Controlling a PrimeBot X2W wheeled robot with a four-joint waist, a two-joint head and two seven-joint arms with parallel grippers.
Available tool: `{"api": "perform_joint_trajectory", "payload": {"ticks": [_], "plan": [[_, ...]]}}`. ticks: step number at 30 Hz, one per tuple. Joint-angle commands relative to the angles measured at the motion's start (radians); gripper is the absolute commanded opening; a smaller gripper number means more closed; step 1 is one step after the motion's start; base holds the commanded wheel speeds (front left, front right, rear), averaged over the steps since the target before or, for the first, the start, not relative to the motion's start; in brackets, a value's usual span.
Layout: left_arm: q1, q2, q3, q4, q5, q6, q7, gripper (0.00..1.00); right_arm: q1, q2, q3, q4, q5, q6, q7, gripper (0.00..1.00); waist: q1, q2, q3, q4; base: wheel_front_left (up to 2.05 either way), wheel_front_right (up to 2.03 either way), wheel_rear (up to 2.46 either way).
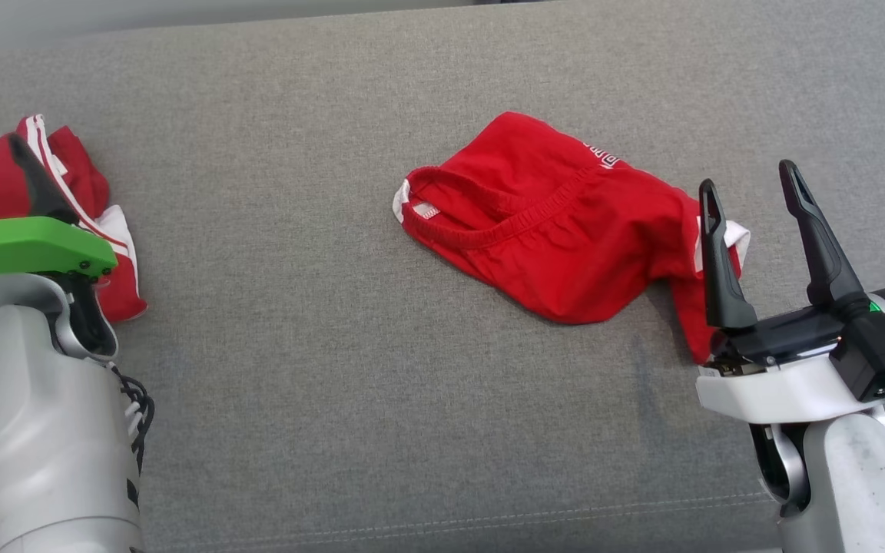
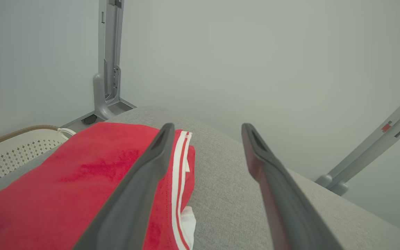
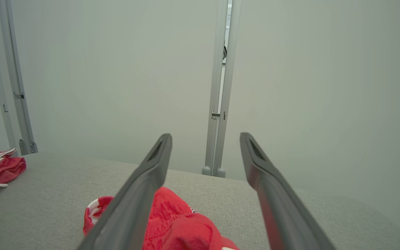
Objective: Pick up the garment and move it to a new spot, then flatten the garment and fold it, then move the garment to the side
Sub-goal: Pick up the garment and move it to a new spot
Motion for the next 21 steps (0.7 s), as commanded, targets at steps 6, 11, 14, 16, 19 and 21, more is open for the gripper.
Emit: {"api": "perform_joint_trajectory", "payload": {"ticks": [6, 11, 14, 16, 19, 21], "plan": [[0.102, -0.015, -0.143, -0.072, 0.002, -0.054, 0.0, 1.0, 0.031, -0.003, -0.006, 0.014, 0.016, 0.0, -0.004, 1.0, 0.0, 0.0, -0.048, -0.002, 0.0, 0.0, 0.0], [0.171, -0.015, -0.301, -0.118, -0.112, -0.064, 0.0, 1.0, 0.039, -0.003, -0.003, 0.023, 0.023, 0.0, -0.004, 1.0, 0.0, 0.0, -0.064, -0.013, 0.0, 0.0, 0.0], [0.233, -0.016, -0.428, -0.17, -0.192, -0.048, 0.0, 1.0, 0.049, -0.003, -0.002, 0.031, 0.029, 0.0, -0.004, 1.0, 0.0, 0.0, -0.074, -0.022, 0.0, 0.0, 0.0], [0.265, -0.015, -0.509, -0.202, -0.242, -0.024, 0.0, 1.0, 0.057, -0.003, 0.001, 0.042, 0.035, 0.0, -0.003, 1.0, 0.0, 0.0, -0.078, -0.028, 0.0, 0.0, 0.0], [0.307, -0.015, -0.622, -0.238, -0.304, 0.021, 0.0, 1.0, 0.062, -0.003, 0.01, 0.056, 0.04, 0.0, -0.004, 1.0, 0.0, 0.0, -0.084, -0.039, 0.0, 0.0, 0.0], [0.321, -0.015, -0.683, -0.253, -0.326, 0.045, 0.0, 1.0, 0.063, -0.003, 0.014, 0.066, 0.045, 0.0, -0.003, 1.0, 0.0, 0.0, -0.085, -0.047, 0.0, 0.0, 0.0]]}}
